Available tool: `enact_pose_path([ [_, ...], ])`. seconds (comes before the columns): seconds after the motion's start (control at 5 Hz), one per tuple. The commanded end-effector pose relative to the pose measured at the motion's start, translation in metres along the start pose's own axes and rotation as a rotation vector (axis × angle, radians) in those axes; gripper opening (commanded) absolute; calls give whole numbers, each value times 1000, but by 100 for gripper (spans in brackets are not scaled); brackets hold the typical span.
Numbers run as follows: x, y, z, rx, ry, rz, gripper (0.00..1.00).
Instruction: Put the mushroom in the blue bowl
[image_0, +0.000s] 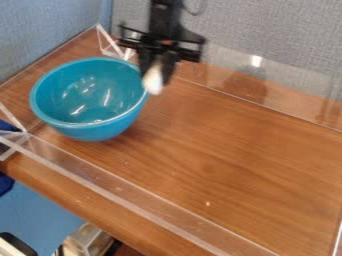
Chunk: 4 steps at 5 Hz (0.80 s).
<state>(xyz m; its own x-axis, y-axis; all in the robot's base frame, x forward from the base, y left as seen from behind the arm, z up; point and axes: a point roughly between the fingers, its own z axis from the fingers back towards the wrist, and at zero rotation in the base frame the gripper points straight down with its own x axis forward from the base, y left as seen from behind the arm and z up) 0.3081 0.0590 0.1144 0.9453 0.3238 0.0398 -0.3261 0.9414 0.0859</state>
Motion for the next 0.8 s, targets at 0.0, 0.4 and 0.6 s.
enact_pose_path([
  [0.0,8,40,7,10,-32,144,0],
  [0.4,4,84,-17,53,8,313,0],
  [0.6,2,86,-31,75,20,321,0],
])
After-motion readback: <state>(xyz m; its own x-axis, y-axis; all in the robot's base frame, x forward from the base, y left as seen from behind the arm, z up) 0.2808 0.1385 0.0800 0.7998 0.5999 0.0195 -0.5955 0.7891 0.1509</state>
